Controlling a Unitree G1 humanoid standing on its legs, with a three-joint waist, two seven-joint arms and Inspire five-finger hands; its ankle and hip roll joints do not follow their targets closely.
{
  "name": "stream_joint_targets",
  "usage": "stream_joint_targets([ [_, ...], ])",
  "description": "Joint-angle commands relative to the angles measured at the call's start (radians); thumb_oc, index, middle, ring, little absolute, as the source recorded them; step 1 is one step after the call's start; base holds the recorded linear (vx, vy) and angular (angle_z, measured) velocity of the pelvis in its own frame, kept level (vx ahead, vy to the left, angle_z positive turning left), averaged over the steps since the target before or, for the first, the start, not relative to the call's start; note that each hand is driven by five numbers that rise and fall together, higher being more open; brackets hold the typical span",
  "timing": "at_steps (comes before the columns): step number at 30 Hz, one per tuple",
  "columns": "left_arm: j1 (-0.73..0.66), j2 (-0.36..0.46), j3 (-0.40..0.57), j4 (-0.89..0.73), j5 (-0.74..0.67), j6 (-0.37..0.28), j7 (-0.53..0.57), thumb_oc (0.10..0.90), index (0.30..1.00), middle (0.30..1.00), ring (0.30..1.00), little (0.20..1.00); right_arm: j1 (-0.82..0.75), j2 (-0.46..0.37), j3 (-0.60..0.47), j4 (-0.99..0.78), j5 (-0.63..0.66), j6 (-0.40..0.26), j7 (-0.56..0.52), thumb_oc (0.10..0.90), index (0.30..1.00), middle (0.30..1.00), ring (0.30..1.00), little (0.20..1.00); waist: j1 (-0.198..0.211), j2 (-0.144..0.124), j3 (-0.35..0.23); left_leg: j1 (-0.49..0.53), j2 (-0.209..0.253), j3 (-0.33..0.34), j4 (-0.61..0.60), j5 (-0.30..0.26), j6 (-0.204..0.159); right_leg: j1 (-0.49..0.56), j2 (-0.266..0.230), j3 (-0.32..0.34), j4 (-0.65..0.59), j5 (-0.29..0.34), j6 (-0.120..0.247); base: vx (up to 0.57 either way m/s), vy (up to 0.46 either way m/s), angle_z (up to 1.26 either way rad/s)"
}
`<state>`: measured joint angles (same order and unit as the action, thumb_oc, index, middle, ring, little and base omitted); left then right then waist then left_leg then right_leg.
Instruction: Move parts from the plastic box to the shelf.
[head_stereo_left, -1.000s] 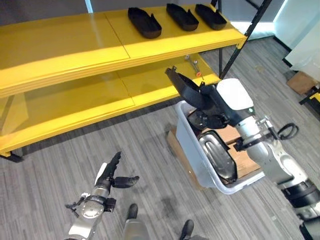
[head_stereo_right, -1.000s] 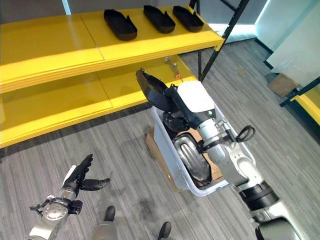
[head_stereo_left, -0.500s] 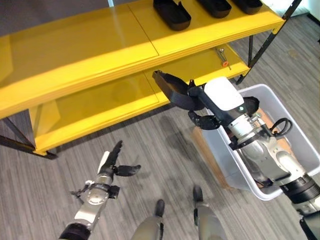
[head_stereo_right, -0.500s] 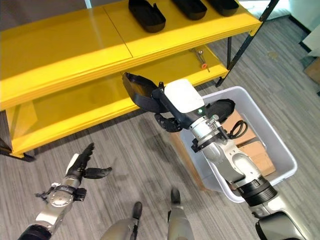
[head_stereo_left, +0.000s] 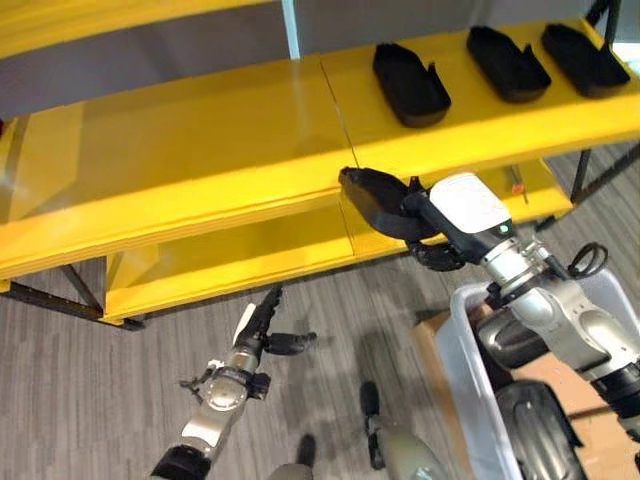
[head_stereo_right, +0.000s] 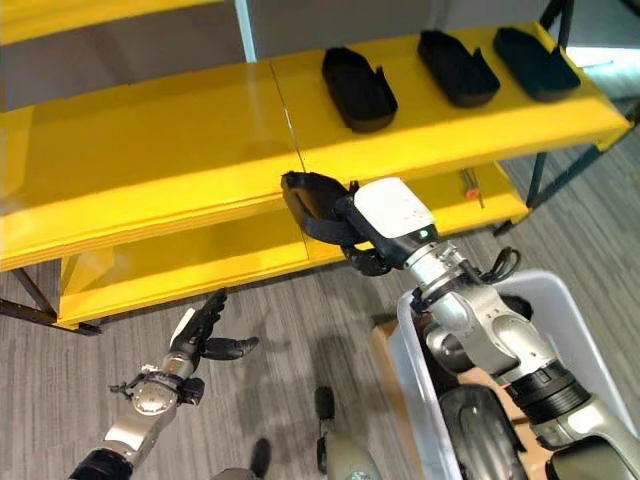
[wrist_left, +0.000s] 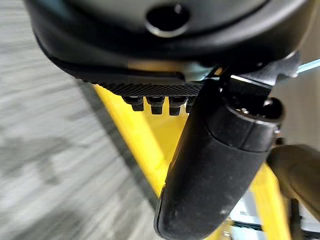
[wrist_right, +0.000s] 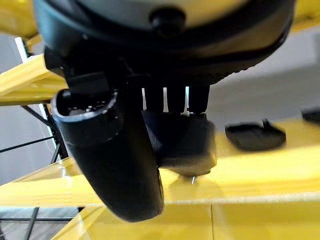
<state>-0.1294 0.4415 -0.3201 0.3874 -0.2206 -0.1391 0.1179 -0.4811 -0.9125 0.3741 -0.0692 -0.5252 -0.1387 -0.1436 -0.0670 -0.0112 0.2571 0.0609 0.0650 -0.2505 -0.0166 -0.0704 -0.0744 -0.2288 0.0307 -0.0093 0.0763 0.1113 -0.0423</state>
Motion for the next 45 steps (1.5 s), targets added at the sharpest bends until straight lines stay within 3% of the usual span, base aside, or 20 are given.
stream_joint_targets([
  [1,-0.022,0.024,-0.030,-0.074,0.030,-0.082,0.005,0.900,1.000,1.000,1.000,1.000,-0.046,-0.016,-0.104,-0.093,0.064,-0.041,-0.083,0.400,0.300,0.300,0.300,0.300,-0.027,-0.022,-0.111,0.042,-0.023,0.009,0.019,-0.031,0.044,-0.106,-0.069,0.037,0.149,-0.064,0.157,0.19,-0.153,0.34],
  [3,-0.016,0.015,-0.027,-0.071,0.022,-0.085,0.004,0.900,1.000,1.000,1.000,1.000,-0.044,-0.030,-0.101,-0.100,0.070,-0.048,-0.081,0.400,0.300,0.300,0.300,0.300,-0.027,-0.034,-0.106,0.014,-0.040,0.023,0.145,-0.002,0.024,-0.077,-0.062,0.047,0.140,-0.072,0.139,0.18,-0.151,0.20],
  [5,-0.004,0.009,-0.023,-0.076,0.010,-0.086,0.000,0.900,1.000,1.000,1.000,1.000,-0.046,-0.046,-0.101,-0.102,0.082,-0.051,-0.080,0.400,0.300,0.300,0.300,0.300,-0.006,-0.054,-0.078,-0.077,-0.080,0.043,0.373,0.087,-0.015,-0.016,-0.062,0.052,0.120,-0.076,0.117,0.09,-0.115,-0.06],
  [6,0.001,0.007,-0.023,-0.077,0.004,-0.087,-0.006,0.900,1.000,1.000,1.000,1.000,-0.049,-0.048,-0.101,-0.097,0.086,-0.049,-0.083,0.400,0.300,0.300,0.300,0.300,0.010,-0.062,-0.060,-0.127,-0.101,0.048,0.494,0.099,-0.023,0.011,-0.062,0.051,0.115,-0.084,0.108,0.03,-0.085,-0.28],
  [8,0.008,0.008,-0.020,-0.078,0.003,-0.087,-0.009,0.900,1.000,1.000,1.000,1.000,-0.053,-0.049,-0.098,-0.095,0.088,-0.049,-0.087,0.400,0.300,0.300,0.300,0.300,0.023,-0.071,-0.047,-0.172,-0.115,0.054,0.556,0.112,-0.027,0.029,-0.063,0.048,0.107,-0.083,0.099,0.05,-0.096,-0.32],
  [9,0.022,0.009,-0.016,-0.075,0.004,-0.084,-0.010,0.900,1.000,1.000,1.000,1.000,-0.041,-0.051,-0.105,-0.091,0.088,-0.044,-0.098,0.400,0.300,0.300,0.300,0.300,0.026,-0.089,-0.037,-0.246,-0.066,0.114,0.573,0.126,-0.006,0.056,-0.077,0.041,0.090,-0.084,0.092,0.06,-0.116,-0.29],
  [10,0.022,0.010,-0.016,-0.076,0.004,-0.083,-0.010,0.900,1.000,1.000,1.000,1.000,-0.039,-0.050,-0.107,-0.092,0.088,-0.044,-0.098,0.400,0.300,0.300,0.300,0.300,0.029,-0.088,-0.039,-0.249,-0.064,0.117,0.576,0.123,-0.005,0.055,-0.075,0.043,0.089,-0.083,0.092,0.10,-0.086,-0.14],
  [11,0.029,0.013,-0.009,-0.076,0.004,-0.080,-0.012,0.900,1.000,1.000,1.000,1.000,-0.024,-0.053,-0.117,-0.090,0.087,-0.042,-0.104,0.400,0.300,0.300,0.300,0.300,0.028,-0.095,-0.041,-0.288,0.000,0.151,0.521,0.129,0.004,0.071,-0.085,0.035,0.074,-0.088,0.097,0.21,0.031,0.38],
  [12,0.044,0.021,0.000,-0.077,0.005,-0.077,-0.014,0.900,1.000,1.000,1.000,1.000,0.011,-0.049,-0.137,-0.092,0.079,-0.040,-0.110,0.400,0.300,0.300,0.300,0.300,0.040,-0.098,-0.060,-0.282,0.093,0.184,0.345,0.127,0.001,0.101,-0.092,0.026,0.039,-0.102,0.111,0.27,0.090,0.66],
  [13,0.044,0.025,0.001,-0.074,0.006,-0.076,-0.011,0.900,1.000,1.000,1.000,1.000,0.017,-0.049,-0.143,-0.090,0.076,-0.037,-0.112,0.400,0.300,0.300,0.300,0.300,0.046,-0.096,-0.063,-0.290,0.129,0.184,0.256,0.143,-0.008,0.111,-0.095,0.028,0.031,-0.108,0.122,0.33,0.145,0.55],
  [14,0.043,0.029,0.004,-0.073,0.008,-0.076,-0.004,0.900,1.000,1.000,1.000,1.000,0.024,-0.053,-0.147,-0.089,0.074,-0.035,-0.118,0.400,0.300,0.300,0.300,0.300,0.052,-0.090,-0.071,-0.291,0.176,0.184,0.146,0.200,-0.026,0.126,-0.096,0.032,0.020,-0.119,0.129,0.24,0.175,0.12],
  [16,0.045,0.030,0.018,-0.073,0.003,-0.072,0.004,0.900,1.000,1.000,1.000,1.000,0.049,-0.055,-0.159,-0.088,0.065,-0.028,-0.118,0.400,0.300,0.300,0.300,0.300,0.057,-0.076,-0.081,-0.274,0.207,0.202,0.071,0.248,-0.055,0.153,-0.103,0.033,0.013,-0.129,0.139,0.23,0.173,-0.13],
  [19,0.053,0.016,0.021,-0.068,0.000,-0.074,0.002,0.900,1.000,1.000,1.000,1.000,0.091,-0.029,-0.184,-0.108,0.050,-0.024,-0.098,0.400,0.300,0.300,0.300,0.300,0.058,-0.066,-0.105,-0.229,0.162,0.229,0.082,0.186,-0.050,0.195,-0.142,0.036,-0.009,-0.122,0.164,0.20,0.212,-0.37],
  [27,0.009,0.033,0.015,-0.068,0.013,-0.073,0.021,0.900,1.000,1.000,1.000,1.000,0.071,0.004,-0.176,-0.115,0.016,-0.003,-0.084,0.400,0.300,0.300,0.300,0.300,0.066,-0.087,-0.145,-0.199,0.077,0.294,0.052,0.142,-0.010,0.190,-0.220,0.041,-0.018,-0.093,0.210,0.09,0.167,-0.11],
  [34,0.013,0.033,0.028,-0.079,0.023,-0.069,0.032,0.900,1.000,1.000,1.000,1.000,0.055,0.024,-0.163,-0.136,0.011,-0.006,-0.071,0.400,0.300,0.300,0.300,0.300,0.067,-0.098,-0.163,-0.188,0.062,0.300,0.024,0.138,0.003,0.191,-0.236,0.027,-0.025,-0.082,0.226,0.03,0.044,0.02],
  [45,0.055,0.029,0.059,-0.092,0.023,-0.063,0.041,0.900,1.000,1.000,1.000,1.000,-0.062,0.025,-0.111,-0.212,0.053,-0.037,-0.058,0.400,0.300,0.300,0.300,0.300,0.089,-0.121,-0.173,-0.177,0.077,0.290,0.014,0.149,-0.003,0.203,-0.224,0.012,-0.041,-0.079,0.223,0.00,-0.002,-0.01],
])
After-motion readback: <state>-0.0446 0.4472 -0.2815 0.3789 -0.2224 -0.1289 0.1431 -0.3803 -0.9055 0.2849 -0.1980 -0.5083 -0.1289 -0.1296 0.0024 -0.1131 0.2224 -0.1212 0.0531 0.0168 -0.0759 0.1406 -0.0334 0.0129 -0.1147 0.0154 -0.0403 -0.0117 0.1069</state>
